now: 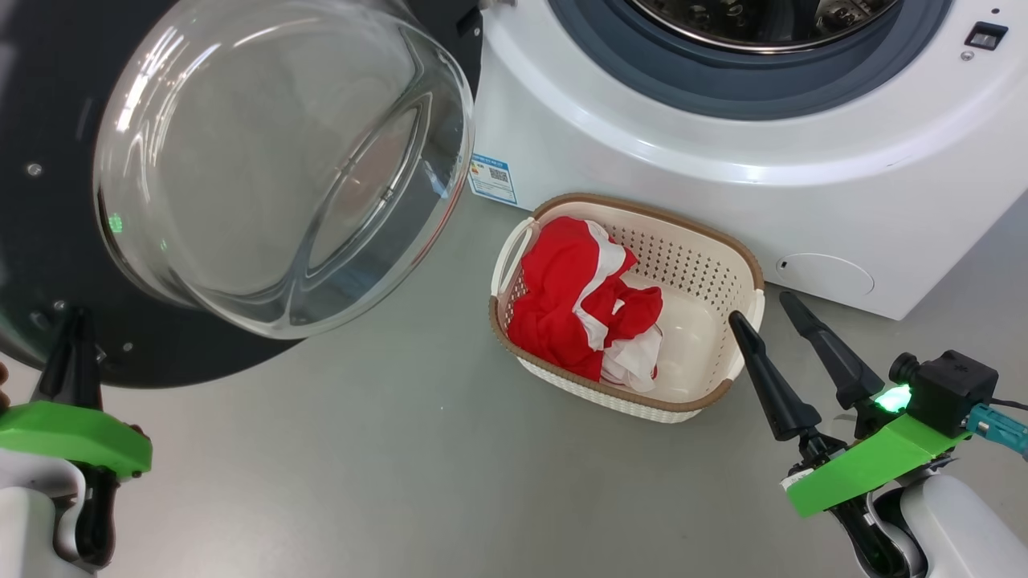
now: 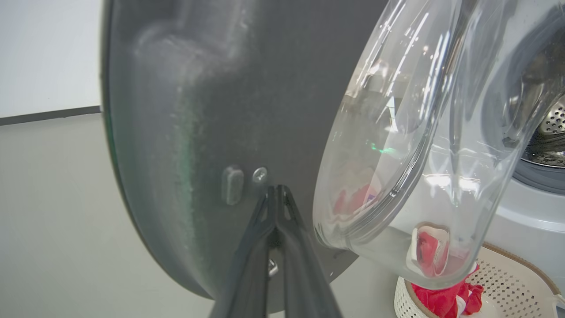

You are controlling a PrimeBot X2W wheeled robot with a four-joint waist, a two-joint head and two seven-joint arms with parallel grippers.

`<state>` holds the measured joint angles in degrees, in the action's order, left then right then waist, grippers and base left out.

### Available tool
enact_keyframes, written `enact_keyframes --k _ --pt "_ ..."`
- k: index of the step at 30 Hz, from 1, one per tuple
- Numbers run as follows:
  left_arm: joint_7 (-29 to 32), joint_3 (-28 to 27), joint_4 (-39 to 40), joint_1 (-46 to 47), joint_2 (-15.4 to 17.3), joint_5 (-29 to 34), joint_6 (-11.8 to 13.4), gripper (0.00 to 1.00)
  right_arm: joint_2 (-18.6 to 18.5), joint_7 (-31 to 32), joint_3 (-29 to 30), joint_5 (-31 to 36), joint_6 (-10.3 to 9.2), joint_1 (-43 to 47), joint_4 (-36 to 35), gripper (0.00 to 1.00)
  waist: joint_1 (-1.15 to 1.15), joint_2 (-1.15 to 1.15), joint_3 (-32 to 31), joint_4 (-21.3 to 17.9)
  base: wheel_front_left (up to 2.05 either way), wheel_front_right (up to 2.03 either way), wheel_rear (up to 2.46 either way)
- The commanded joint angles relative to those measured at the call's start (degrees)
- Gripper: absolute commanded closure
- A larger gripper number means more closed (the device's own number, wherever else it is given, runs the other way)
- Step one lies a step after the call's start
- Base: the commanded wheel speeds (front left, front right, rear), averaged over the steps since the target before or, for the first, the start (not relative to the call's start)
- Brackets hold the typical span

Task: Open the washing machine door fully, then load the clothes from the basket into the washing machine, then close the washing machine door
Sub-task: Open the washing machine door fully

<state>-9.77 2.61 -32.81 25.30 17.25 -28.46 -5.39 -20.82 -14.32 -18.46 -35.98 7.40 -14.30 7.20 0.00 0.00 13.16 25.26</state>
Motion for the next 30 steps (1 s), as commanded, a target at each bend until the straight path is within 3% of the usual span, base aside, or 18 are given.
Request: enact_keyframes --k 1,16,30 --pt "-0.79 -2.12 0.53 2.28 3.87 -0.77 -0.16 1.0 -0.06 -0.68 -1.17 -0.4 0.09 -0.56 -1.17 0.0 0.0 0.0 -0.07 -0.03 0.0 0.0 0.0" --pt "-2.29 -1.35 4.0 -1.27 3.04 -1.25 0.17 1.0 0.59 -0.68 -1.07 -0.71 0.09 -0.32 -1.08 0.0 0.0 0.0 -1.14 -1.09 0.0 0.0 0.0" --pt "-2.72 0.62 16.9 -9.94 0.87 -0.61 2.14 1.0 0.82 -0.68 -1.18 -0.88 0.09 0.28 -0.79 0.0 0.0 0.0 -3.14 -2.93 0.0 0.0 0.0"
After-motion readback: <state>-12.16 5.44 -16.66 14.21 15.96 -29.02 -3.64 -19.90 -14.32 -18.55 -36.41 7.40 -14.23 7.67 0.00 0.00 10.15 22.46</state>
